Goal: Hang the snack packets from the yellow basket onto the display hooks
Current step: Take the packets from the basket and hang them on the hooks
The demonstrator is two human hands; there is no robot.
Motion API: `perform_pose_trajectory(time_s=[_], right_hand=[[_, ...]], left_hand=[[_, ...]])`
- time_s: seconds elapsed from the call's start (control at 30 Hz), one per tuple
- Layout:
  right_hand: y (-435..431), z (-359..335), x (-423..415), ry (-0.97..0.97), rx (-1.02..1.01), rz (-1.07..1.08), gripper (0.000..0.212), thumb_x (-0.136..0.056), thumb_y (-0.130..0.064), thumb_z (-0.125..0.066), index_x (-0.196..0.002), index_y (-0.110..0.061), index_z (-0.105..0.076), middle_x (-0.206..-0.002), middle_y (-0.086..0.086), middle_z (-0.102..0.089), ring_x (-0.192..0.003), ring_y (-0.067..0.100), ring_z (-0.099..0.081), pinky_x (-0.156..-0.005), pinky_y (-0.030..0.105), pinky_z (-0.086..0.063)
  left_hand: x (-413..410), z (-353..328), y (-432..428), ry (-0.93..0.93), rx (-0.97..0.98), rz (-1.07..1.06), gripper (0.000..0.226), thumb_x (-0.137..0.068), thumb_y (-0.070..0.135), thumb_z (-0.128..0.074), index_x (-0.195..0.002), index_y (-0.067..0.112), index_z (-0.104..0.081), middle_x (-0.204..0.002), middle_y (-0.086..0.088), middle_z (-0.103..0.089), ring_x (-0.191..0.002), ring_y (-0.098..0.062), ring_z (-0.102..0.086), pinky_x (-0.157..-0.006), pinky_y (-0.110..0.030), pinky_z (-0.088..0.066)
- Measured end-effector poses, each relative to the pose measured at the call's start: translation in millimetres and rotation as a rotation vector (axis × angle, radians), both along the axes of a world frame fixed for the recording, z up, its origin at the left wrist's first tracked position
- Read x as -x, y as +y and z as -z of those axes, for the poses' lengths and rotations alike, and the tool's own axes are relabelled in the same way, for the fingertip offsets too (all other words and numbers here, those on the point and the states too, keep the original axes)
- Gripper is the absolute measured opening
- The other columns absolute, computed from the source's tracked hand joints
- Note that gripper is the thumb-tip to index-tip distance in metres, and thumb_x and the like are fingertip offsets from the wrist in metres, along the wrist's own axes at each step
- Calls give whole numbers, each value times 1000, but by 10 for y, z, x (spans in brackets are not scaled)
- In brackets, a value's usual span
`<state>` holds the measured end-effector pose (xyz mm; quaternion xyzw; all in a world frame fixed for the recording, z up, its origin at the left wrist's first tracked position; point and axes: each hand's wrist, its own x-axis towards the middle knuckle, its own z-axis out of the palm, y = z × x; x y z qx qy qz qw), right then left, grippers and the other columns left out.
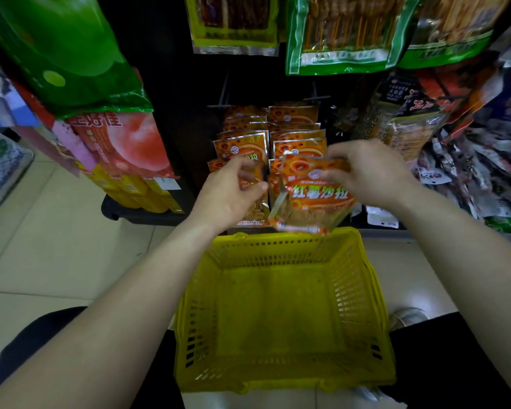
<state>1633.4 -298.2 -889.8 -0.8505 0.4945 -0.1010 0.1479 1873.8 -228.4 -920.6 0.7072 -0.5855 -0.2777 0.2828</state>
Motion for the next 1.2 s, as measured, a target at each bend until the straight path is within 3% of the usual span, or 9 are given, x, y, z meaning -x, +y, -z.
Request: perform_pose_trajectory(time_s=[0.1,0.17,0.27,0.33,0.53,0.6,0.7,0.83,1.2], right_hand=[[-139,-73,86,31,47,-3,17,-91,-43,-65,-102,-30,-67,-85,-3,-62,-94,34,-63,-73,40,-48],[-275,-104,73,91,86,-10,20,-92,-42,-64,-107,-28,-68,-92,5,-68,-96,35,-63,-77,42,-48],[-471,-89,-18,190,111,-24,31,-94,-43,-63,-120,-27,-66,-113,11,-70,-109,37,-60,-89,44,-46],[-545,7,-99,264,116,-50,37,-94,-44,-62,-128,-28,-63,-124,10,-67,-116,36,-58,-96,43,-42],[-729,624,-329,310,50,-123,35,-95,-44,-60,-128,-35,-60,-124,2,-66,-118,30,-57,-102,44,-37],[-829,839,-367,297,0,-115,35,-95,-43,-60,-129,-35,-60,-127,2,-65,-120,30,-56,-102,43,-38],[-980,1125,-405,256,-49,-82,29,-95,-39,-60,-123,-34,-62,-125,3,-65,-119,31,-56,-101,43,-39],[-1133,1416,-472,194,-82,-34,29,-94,-38,-62,-122,-32,-63,-125,3,-64,-119,30,-55,-100,42,-40],[-1335,1717,-528,189,-78,12,29,-95,-40,-61,-122,-31,-62,-125,3,-64,-116,28,-57,-100,42,-41]], left_hand=[[-22,148,23,-49,-57,8,27,-94,32,-67,-120,25,-64,-106,11,-66,-97,-8,-61,-74,-11,-41],[-4,267,55,-58,-110,35,23,-94,28,-66,-117,25,-67,-105,11,-69,-97,-7,-61,-71,-8,-39],[29,400,44,-59,-164,51,20,-93,28,-67,-112,26,-70,-103,9,-70,-97,-11,-64,-82,-22,-50],[62,474,-27,-32,-202,71,17,-93,28,-67,-110,26,-71,-101,8,-69,-95,-10,-63,-79,-21,-49],[296,967,-420,18,-219,104,9,-93,23,-66,-94,30,-72,-87,11,-66,-88,-11,-64,-79,-24,-49],[370,1225,-563,24,-271,115,11,-96,24,-64,-94,32,-72,-89,11,-66,-88,-11,-64,-78,-24,-49],[432,1597,-745,47,-342,157,15,-97,29,-60,-95,34,-75,-106,6,-71,-101,-15,-65,-93,-34,-53],[480,1985,-911,104,-387,112,20,-99,31,-57,-106,31,-76,-119,5,-71,-109,-15,-64,-100,-37,-51],[443,2241,-1076,133,-403,121,20,-100,31,-56,-113,33,-70,-121,10,-70,-109,-10,-62,-94,-29,-49]])
